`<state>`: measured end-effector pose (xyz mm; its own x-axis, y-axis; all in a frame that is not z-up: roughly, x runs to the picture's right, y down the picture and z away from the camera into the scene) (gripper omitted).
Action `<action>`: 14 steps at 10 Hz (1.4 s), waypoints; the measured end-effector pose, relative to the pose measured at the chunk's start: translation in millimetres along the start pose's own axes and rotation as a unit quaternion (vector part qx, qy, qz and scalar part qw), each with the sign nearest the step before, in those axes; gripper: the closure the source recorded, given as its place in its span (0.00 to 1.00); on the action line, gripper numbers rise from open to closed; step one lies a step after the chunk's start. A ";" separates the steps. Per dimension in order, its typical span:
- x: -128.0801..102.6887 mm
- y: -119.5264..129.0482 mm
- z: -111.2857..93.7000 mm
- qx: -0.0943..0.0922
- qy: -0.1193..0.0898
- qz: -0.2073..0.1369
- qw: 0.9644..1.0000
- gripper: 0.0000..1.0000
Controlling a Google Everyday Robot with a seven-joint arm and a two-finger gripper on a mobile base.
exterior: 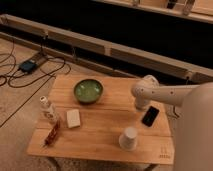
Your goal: Push the eraser across the table
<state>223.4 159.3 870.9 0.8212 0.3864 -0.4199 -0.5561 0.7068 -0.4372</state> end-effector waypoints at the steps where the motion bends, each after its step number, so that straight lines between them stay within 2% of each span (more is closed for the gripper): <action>1: -5.3 -2.2 4.2 -0.005 -0.005 -0.004 1.000 1.00; 5: -11.0 -9.8 24.6 -0.027 -0.011 -0.010 1.000 1.00; 10: -9.3 -11.7 22.6 -0.028 -0.016 -0.009 0.999 1.00; 12: 8.1 -15.8 21.1 -0.029 -0.023 0.002 0.999 1.00; 14: 46.3 -20.9 18.8 -0.027 -0.036 0.016 0.999 1.00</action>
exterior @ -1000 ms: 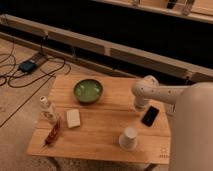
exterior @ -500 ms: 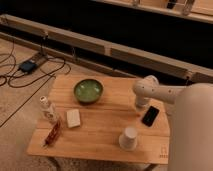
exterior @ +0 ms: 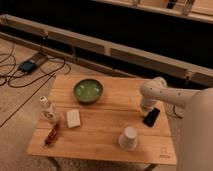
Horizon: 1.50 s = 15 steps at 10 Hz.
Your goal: Push the eraser across the table
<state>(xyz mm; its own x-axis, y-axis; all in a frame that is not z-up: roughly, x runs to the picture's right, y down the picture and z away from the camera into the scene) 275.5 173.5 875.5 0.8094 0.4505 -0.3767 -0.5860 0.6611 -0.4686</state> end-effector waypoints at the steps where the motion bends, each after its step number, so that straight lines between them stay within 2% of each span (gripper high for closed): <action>1: 16.1 -1.7 -2.6 0.003 -0.002 0.003 1.000 1.00; 2: 35.2 -0.9 -8.9 0.010 -0.003 0.002 1.000 1.00; 3: 42.0 1.0 -14.1 0.016 -0.003 -0.001 1.000 1.00; 6: 40.9 2.3 -23.7 0.028 0.000 0.004 1.000 1.00; 8: 17.9 -2.5 -11.9 0.024 0.003 0.007 1.000 1.00; 10: 15.9 -9.3 13.5 0.013 0.010 0.016 1.000 1.00; 11: 17.0 -12.3 18.9 0.016 0.009 0.016 1.000 1.00; 15: 18.3 -9.1 12.0 0.014 0.010 0.014 1.000 1.00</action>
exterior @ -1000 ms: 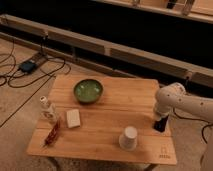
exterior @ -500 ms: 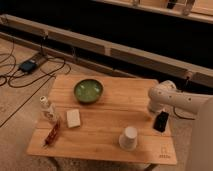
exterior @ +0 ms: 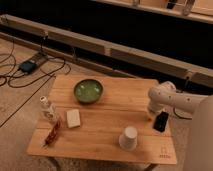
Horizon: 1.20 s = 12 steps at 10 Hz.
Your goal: Push the eraser across the table
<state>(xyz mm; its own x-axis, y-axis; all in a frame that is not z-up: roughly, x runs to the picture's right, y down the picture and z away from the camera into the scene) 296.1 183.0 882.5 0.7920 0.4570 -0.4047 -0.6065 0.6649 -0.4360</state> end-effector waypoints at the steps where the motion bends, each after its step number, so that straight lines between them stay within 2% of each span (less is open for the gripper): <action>1: 1.0 0.2 -0.7 -0.001 0.001 0.000 1.000 1.00; 3: 1.3 1.4 -1.5 0.000 0.003 -0.001 1.000 1.00; 4: 1.3 8.3 -7.2 0.008 0.015 -0.003 1.000 1.00; 6: -22.7 28.6 -25.3 0.028 0.022 -0.014 0.999 1.00; 7: -47.1 48.3 -43.5 0.046 0.031 -0.024 0.998 1.00; 8: -61.6 62.5 -58.6 0.059 0.039 -0.030 0.997 1.00; 10: -76.0 77.0 -80.0 0.078 0.054 -0.039 0.995 1.00; 12: -83.2 79.6 -84.7 0.088 0.064 -0.045 0.993 1.00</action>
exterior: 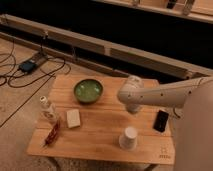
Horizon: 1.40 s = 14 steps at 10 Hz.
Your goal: Push the eraser across the table
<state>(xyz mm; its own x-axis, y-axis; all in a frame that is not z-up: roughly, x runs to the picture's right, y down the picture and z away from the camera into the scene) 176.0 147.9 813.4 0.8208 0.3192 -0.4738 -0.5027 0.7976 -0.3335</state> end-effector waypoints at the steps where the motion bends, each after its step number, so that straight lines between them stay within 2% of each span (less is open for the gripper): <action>1: -0.8 -1.1 2.3 0.000 0.002 0.000 1.000 1.00; 4: 6.6 -16.2 18.8 -0.011 0.001 0.003 1.000 1.00; 5: 14.5 -24.6 32.1 -0.021 0.001 0.007 1.000 1.00; 9: 31.9 -40.4 57.1 -0.041 -0.013 0.016 0.999 1.00; 11: 44.9 -46.8 71.5 -0.052 -0.019 0.023 0.998 1.00; 14: 76.9 -57.0 94.2 -0.069 -0.030 0.042 0.996 1.00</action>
<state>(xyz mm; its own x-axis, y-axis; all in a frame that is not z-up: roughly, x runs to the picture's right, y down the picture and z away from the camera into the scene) 293.3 175.1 872.7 0.7866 0.4150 -0.4572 -0.5997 0.6898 -0.4055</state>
